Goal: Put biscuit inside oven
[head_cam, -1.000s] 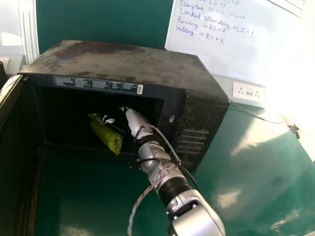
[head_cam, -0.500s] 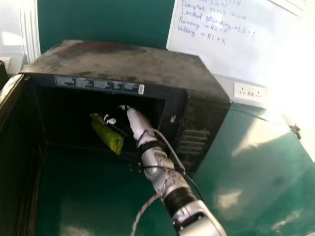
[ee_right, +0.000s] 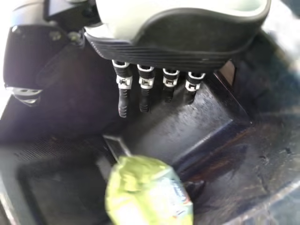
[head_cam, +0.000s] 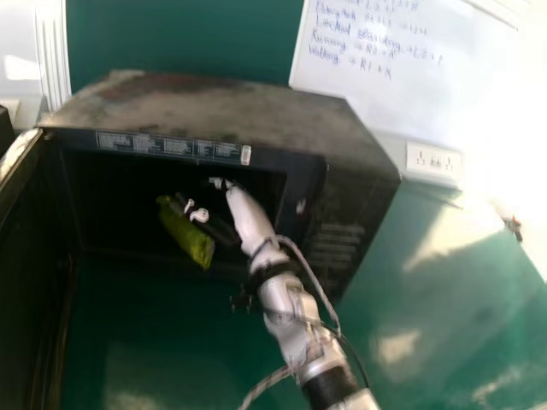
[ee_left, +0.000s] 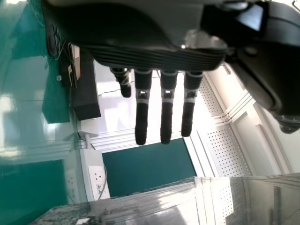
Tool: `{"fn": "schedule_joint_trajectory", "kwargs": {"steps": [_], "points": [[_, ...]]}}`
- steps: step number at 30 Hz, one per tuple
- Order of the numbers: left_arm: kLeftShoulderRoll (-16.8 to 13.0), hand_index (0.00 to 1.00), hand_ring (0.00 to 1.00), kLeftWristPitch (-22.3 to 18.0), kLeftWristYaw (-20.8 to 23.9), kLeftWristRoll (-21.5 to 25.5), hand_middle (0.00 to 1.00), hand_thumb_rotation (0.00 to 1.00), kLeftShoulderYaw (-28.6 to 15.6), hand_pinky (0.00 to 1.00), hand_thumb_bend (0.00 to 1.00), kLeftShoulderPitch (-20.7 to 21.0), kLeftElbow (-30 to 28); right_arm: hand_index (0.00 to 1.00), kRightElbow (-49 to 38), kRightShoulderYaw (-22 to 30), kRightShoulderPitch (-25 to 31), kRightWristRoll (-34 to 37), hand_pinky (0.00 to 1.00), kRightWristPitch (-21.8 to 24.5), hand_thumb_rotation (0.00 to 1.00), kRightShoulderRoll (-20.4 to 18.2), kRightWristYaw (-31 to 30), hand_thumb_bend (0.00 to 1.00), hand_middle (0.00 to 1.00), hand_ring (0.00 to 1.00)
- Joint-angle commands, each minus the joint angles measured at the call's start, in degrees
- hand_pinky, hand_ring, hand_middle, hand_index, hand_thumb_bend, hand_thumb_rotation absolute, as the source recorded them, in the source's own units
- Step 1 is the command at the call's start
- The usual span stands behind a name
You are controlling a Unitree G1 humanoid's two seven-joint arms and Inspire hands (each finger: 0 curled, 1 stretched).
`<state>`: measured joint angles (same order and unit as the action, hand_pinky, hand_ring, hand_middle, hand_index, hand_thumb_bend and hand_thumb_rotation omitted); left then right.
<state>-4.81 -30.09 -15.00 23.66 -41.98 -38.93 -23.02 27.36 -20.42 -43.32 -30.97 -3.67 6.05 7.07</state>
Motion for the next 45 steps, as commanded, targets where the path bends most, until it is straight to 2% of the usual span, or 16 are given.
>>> {"fn": "schedule_joint_trajectory", "kwargs": {"steps": [1, 5, 14, 22, 27, 32, 39, 45], "points": [[-0.3, 0.74, 0.52, -0.9, -0.2, 0.0, 0.64, 0.62, -0.2, 0.41, 0.75, -0.3, 0.8, 0.85, -3.9, 1.4, 3.1, -0.2, 1.0, 1.4, 0.24, 2.1, -0.5, 0.9, 0.93, 0.98], [-0.6, 0.74, 0.6, -0.6, -0.2, 0.1, 0.67, 0.6, -0.2, 0.51, 0.74, -0.4, 0.9, 0.85, -8.8, 1.3, 6.2, -0.8, 1.0, 1.5, 0.24, 3.2, -1.6, 0.9, 0.93, 0.98], [-0.6, 0.73, 0.66, -0.8, 0.1, -0.3, 0.69, 0.6, -0.3, 0.59, 0.75, -0.4, 0.9, 0.85, -17.8, 1.9, 11.8, -1.2, 1.0, 2.8, 0.25, 4.7, -5.0, 0.89, 0.93, 0.97], [-1.1, 0.72, 0.64, -1.4, -0.2, -0.4, 0.69, 0.57, -0.3, 0.56, 0.74, 0.1, 1.6, 0.85, -26.9, 4.0, 18.1, 0.9, 1.0, 0.9, 0.25, 5.7, -6.8, 0.88, 0.93, 0.97], [-1.2, 0.72, 0.65, -1.4, 0.0, -0.4, 0.7, 0.59, -0.3, 0.56, 0.74, 0.3, 1.9, 0.85, -31.3, 5.4, 21.1, 1.5, 1.0, 0.6, 0.26, 7.0, -8.3, 0.88, 0.93, 0.97], [-1.3, 0.72, 0.63, -1.4, 0.2, -0.7, 0.7, 0.56, -0.5, 0.52, 0.74, 0.2, 1.9, 0.84, -34.2, 6.8, 24.0, 2.8, 1.0, -0.9, 0.27, 7.8, -9.2, 0.89, 0.92, 0.96], [-1.8, 0.72, 0.63, -2.4, -0.5, -0.1, 0.7, 0.53, -0.5, 0.52, 0.74, 1.0, 3.1, 0.85, -37.8, 8.7, 28.6, 4.7, 1.0, -4.1, 0.25, 8.4, -9.1, 0.86, 0.93, 0.97], [-2.3, 0.72, 0.63, -2.3, 0.0, -0.6, 0.7, 0.59, -0.5, 0.56, 0.73, 1.0, 3.3, 0.85, -40.5, 10.3, 31.5, 3.9, 0.99, -6.9, 0.26, 10.0, -9.2, 0.85, 0.92, 0.96]]}}
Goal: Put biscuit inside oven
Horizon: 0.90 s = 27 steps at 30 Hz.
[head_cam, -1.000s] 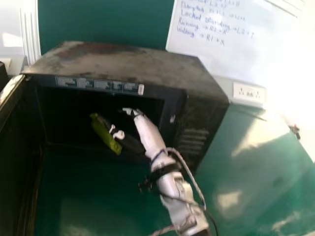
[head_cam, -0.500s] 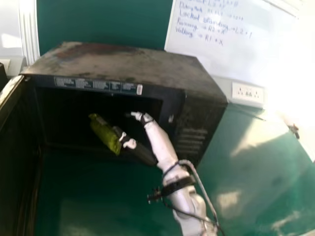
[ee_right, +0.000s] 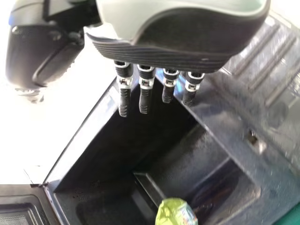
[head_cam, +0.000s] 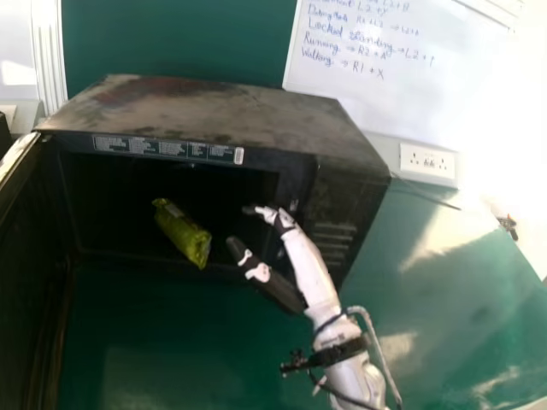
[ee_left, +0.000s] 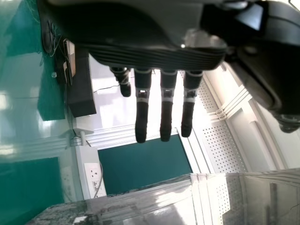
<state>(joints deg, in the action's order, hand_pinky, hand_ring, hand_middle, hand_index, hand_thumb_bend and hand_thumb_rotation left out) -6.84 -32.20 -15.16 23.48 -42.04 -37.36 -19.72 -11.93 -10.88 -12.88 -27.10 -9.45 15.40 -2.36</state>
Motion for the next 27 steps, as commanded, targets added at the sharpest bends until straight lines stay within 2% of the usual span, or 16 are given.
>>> {"fn": "schedule_joint_trajectory", "kwargs": {"steps": [1, 6, 12, 16, 18, 20, 23, 27], "points": [[-0.3, 0.72, 0.62, -0.1, 0.2, -0.5, 0.69, 0.61, -0.4, 0.56, 0.73, -0.6, 0.0, 0.85, -1.8, 1.0, 1.6, -0.2, 0.99, -1.3, 0.27, 0.9, 0.3, 0.85, 0.92, 0.96], [-0.3, 0.72, 0.64, -1.0, 0.4, -1.1, 0.69, 0.62, -0.5, 0.55, 0.75, -0.3, 0.4, 0.83, -4.9, 3.2, 4.5, 3.7, 0.97, -1.3, 0.27, 0.7, -1.3, 0.84, 0.91, 0.95], [-0.6, 0.72, 0.65, -4.0, -0.2, -2.5, 0.71, 0.63, -0.6, 0.55, 0.75, 0.4, 2.0, 0.82, -7.2, 6.3, 7.5, 8.1, 0.91, -2.2, 0.32, 1.4, -2.9, 0.81, 0.89, 0.92], [-1.6, 0.73, 0.68, -6.6, -1.6, -2.3, 0.72, 0.61, -0.2, 0.56, 0.75, 0.7, 4.2, 0.83, -7.1, 8.2, 9.3, 11.9, 0.97, -3.8, 0.31, 1.1, -3.2, 0.82, 0.9, 0.93], [-2.3, 0.72, 0.69, -9.8, -2.8, -3.0, 0.73, 0.61, -0.2, 0.57, 0.75, 1.3, 6.2, 0.83, -6.6, 8.9, 9.8, 14.4, 0.98, -4.9, 0.3, 1.0, -3.8, 0.83, 0.91, 0.95], [-2.7, 0.72, 0.68, -12.2, -3.0, -4.9, 0.73, 0.64, -0.4, 0.56, 0.74, 1.6, 7.8, 0.81, -5.8, 9.5, 10.1, 15.8, 0.88, -6.3, 0.3, 1.0, -4.0, 0.85, 0.9, 0.92], [-2.8, 0.72, 0.67, -13.0, -2.2, -7.0, 0.73, 0.7, -0.5, 0.54, 0.73, 1.3, 8.5, 0.79, -4.9, 10.4, 10.9, 16.2, 0.82, -8.7, 0.32, 0.9, -3.3, 0.94, 0.89, 0.89], [-3.5, 0.73, 0.67, -14.3, -1.8, -7.9, 0.73, 0.76, -0.6, 0.55, 0.71, 1.6, 9.9, 0.79, -3.6, 11.5, 11.9, 17.7, 0.73, -10.8, 0.34, 0.9, -3.6, 0.96, 0.88, 0.87]]}}
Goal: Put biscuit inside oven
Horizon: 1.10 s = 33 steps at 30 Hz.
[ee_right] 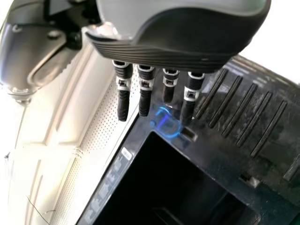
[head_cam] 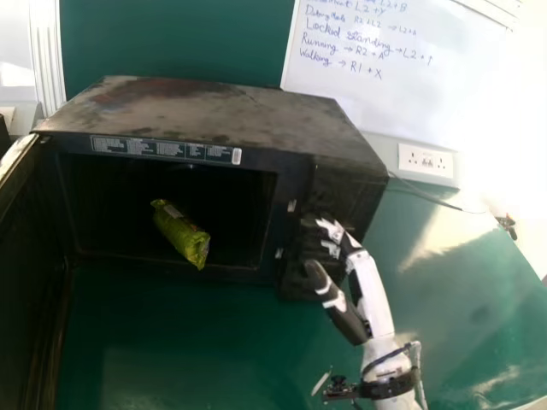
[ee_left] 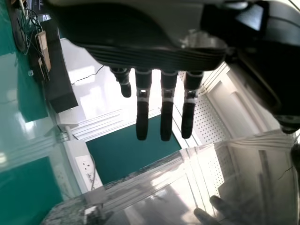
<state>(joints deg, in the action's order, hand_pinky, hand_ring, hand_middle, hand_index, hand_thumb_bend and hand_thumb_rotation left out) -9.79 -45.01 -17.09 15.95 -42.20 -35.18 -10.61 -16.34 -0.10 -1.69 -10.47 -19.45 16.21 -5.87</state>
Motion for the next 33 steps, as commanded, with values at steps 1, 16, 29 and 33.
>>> {"fn": "schedule_joint_trajectory", "kwargs": {"steps": [1, 16, 29, 33], "points": [[-0.8, 0.74, 0.67, -1.7, 0.1, -0.4, 0.73, 0.78, -0.5, 0.56, 0.71, -0.5, 1.1, 0.79, 1.0, 1.0, 1.0, 1.8, 0.73, -0.8, 0.34, 0.2, -0.6, 0.97, 0.88, 0.87], [-6.8, 0.8, 0.74, -26.9, 0.1, -6.4, 0.78, 0.87, -2.3, 0.75, 0.6, 8.5, 18.1, 0.6, 6.6, 5.8, 4.7, 17.6, 0.3, -3.5, 0.39, -1.5, -6.8, 1.0, 0.64, 0.6], [-11.9, 0.83, 0.79, -47.5, 0.9, -15.6, 0.81, 1.0, -7.9, 0.86, 0.68, 16.1, 32.5, 0.53, 10.6, 9.4, 5.5, 19.0, 0.21, -1.3, 0.49, -4.0, -4.4, 1.0, 0.55, 0.45], [-11.8, 0.84, 0.81, -47.5, 1.1, -17.2, 0.83, 1.0, -8.9, 0.85, 0.69, 16.0, 31.3, 0.54, 11.9, 10.5, 5.1, 20.5, 0.22, -0.5, 0.53, -3.4, -5.4, 1.0, 0.58, 0.47]]}}
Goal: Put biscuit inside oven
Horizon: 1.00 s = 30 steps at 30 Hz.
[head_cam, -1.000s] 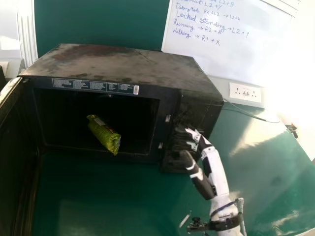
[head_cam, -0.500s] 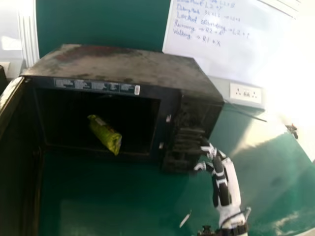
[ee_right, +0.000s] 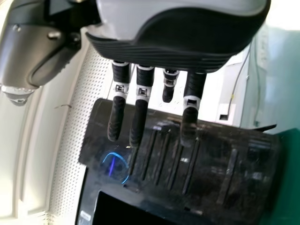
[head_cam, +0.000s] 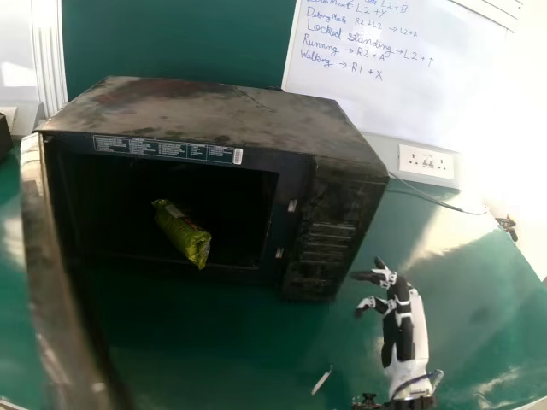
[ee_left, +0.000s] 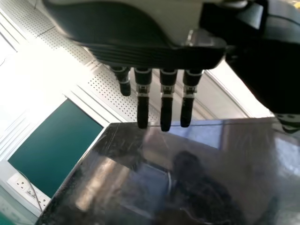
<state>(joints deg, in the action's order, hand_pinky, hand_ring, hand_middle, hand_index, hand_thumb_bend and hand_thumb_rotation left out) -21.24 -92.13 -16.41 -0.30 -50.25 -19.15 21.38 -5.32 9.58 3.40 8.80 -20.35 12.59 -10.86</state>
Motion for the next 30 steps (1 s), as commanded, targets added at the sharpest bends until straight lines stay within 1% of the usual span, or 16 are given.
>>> {"fn": "schedule_joint_trajectory", "kwargs": {"steps": [1, 6, 9, 12, 16, 21, 25, 30], "points": [[-0.4, 0.85, 0.82, -0.4, 0.5, -1.2, 0.84, 1.0, -0.9, 0.85, 0.69, -0.1, -0.8, 0.54, 1.3, 1.1, -0.2, 2.2, 0.22, 0.6, 0.53, 0.4, -1.3, 1.0, 0.58, 0.47], [-0.8, 0.89, 0.88, -0.4, 1.2, -1.9, 0.9, 1.0, -0.1, 0.9, 0.75, -0.8, -1.3, 0.53, 3.9, 2.8, -1.6, 7.1, 0.21, 1.4, 0.53, 0.9, -4.5, 1.0, 0.58, 0.46], [-0.9, 0.91, 0.92, -0.4, 1.3, -2.2, 0.93, 1.0, 0.0, 0.94, 0.81, -1.0, -1.5, 0.53, 5.2, 3.9, -2.6, 10.2, 0.21, 2.1, 0.53, 0.4, -5.8, 1.0, 0.58, 0.46], [-1.0, 0.93, 0.96, -0.4, 1.5, -2.4, 0.96, 1.0, 0.0, 0.98, 0.84, -1.2, -1.8, 0.52, 6.4, 4.8, -3.4, 11.7, 0.21, 2.2, 0.53, 0.1, -6.5, 1.0, 0.58, 0.46], [-1.2, 0.95, 0.98, -0.4, 1.7, -3.0, 0.98, 1.0, 0.0, 0.99, 0.85, -1.6, -2.7, 0.52, 8.7, 5.8, -4.6, 12.6, 0.21, 1.1, 0.53, 0.1, -7.7, 1.0, 0.6, 0.47], [-1.4, 0.95, 0.99, -0.4, 2.3, -4.1, 1.0, 1.0, -0.2, 1.0, 0.89, -1.9, -2.8, 0.53, 11.6, 7.1, -6.1, 14.4, 0.22, 0.2, 0.53, 0.1, -10.0, 1.0, 0.62, 0.5], [-1.2, 0.94, 0.99, -0.4, 2.4, -5.3, 0.99, 1.0, -0.9, 1.0, 0.91, -1.9, -2.7, 0.55, 13.0, 7.7, -6.8, 14.9, 0.23, -0.2, 0.56, -0.1, -10.7, 1.0, 0.66, 0.53], [-1.6, 0.94, 1.0, -0.4, 2.9, -7.3, 0.99, 1.0, -1.3, 1.0, 0.92, -2.4, -2.9, 0.57, 14.3, 8.1, -7.6, 15.0, 0.24, -0.9, 0.57, -0.3, -11.2, 1.0, 0.69, 0.58]]}}
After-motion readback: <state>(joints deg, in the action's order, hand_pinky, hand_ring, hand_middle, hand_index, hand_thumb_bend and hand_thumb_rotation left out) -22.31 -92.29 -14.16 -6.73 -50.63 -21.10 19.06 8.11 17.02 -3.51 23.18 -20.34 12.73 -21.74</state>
